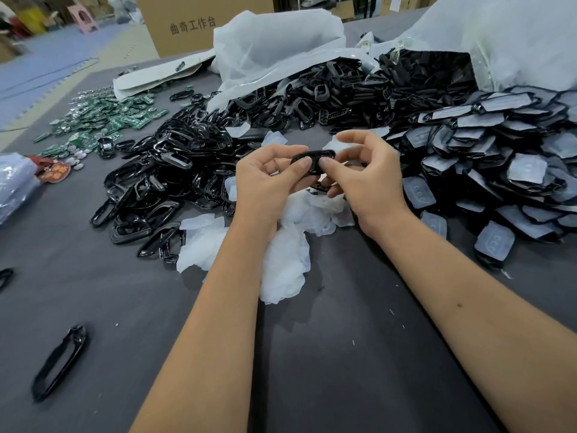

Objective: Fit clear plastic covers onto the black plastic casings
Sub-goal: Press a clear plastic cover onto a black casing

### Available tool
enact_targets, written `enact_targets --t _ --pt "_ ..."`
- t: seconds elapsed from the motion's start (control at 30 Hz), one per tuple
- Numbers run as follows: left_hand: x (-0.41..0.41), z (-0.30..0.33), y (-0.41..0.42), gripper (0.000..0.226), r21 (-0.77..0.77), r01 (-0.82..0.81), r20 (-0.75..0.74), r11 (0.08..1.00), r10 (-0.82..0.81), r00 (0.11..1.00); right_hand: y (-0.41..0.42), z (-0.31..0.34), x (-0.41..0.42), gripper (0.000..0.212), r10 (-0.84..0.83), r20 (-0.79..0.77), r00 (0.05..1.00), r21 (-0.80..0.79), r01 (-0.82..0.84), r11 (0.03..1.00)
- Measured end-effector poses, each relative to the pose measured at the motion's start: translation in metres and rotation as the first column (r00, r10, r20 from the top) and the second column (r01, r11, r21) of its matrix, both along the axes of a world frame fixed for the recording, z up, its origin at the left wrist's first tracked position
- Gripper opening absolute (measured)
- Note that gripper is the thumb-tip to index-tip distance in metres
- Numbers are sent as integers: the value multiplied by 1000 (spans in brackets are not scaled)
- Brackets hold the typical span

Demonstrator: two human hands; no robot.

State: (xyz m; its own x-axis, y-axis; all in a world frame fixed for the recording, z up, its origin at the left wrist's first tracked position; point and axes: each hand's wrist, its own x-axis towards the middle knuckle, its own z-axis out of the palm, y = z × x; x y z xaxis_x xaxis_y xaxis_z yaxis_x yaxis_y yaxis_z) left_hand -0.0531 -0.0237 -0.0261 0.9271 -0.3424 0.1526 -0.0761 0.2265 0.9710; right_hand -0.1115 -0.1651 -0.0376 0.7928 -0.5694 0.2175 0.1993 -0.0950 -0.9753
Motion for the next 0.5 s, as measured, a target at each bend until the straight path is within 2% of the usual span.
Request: enact_targets --t 0.07,0.13,0.5 --pt "1 2 2 15 -41 40 -20 998 -40 999 -3 4 -1 21 118 15 993 163 -119 979" --pt "1 3 2 16 -51 59 -30 997 -61 998 -6 6 -2 13 192 27 981 220 -193 956" --pt "2 2 3 20 3 58 -54 998 -58 997 -4 4 -5 13 174 19 985 133 -175 976"
